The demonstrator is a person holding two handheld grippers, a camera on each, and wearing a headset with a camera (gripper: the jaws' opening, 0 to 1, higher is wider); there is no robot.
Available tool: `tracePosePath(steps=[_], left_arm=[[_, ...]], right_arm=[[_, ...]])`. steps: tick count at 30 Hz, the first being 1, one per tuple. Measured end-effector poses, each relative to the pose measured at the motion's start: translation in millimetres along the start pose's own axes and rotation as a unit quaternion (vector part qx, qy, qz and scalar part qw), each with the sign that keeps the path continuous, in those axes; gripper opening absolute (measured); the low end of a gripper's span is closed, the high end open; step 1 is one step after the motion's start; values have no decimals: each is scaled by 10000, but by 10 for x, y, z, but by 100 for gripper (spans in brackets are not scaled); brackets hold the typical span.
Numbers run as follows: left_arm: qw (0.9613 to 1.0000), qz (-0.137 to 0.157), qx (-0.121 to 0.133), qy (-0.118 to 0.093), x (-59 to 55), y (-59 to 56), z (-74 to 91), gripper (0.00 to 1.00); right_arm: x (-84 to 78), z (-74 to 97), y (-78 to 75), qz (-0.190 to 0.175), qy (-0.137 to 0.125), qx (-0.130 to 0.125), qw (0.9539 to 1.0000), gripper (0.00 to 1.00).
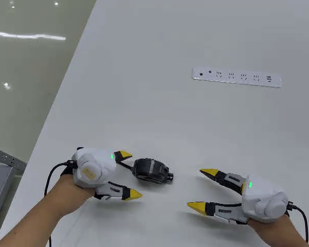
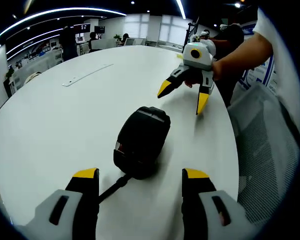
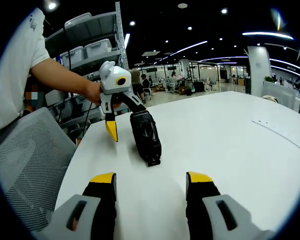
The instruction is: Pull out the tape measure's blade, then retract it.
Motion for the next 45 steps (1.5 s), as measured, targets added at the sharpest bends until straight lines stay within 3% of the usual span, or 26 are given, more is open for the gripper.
tracePosePath(steps=[13,34,45], left_arm=[[9997,-134,-189,40,74,98,-68,59],[9990,-160,-419,57,89,147,-206,49],[9985,-83,-532,6,106,127,-224,35]], right_arm=[[-6,-203,-8,-46,-5,146,9999,55],[-7,-331,-61,-118,29,226,9997,53],[-32,-381,-56,-143,76,289,9995,51]])
Point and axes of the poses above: the centre of the closed fingertips' face, and the gripper's own axes: z roughly backward along the fingers, y roughly to its left, x roughly out of its top, the point moved 4 cm from there along z, roughly backward along the fingers, and after that the axes turned 12 degrees about -x, right-handed, at the moved point
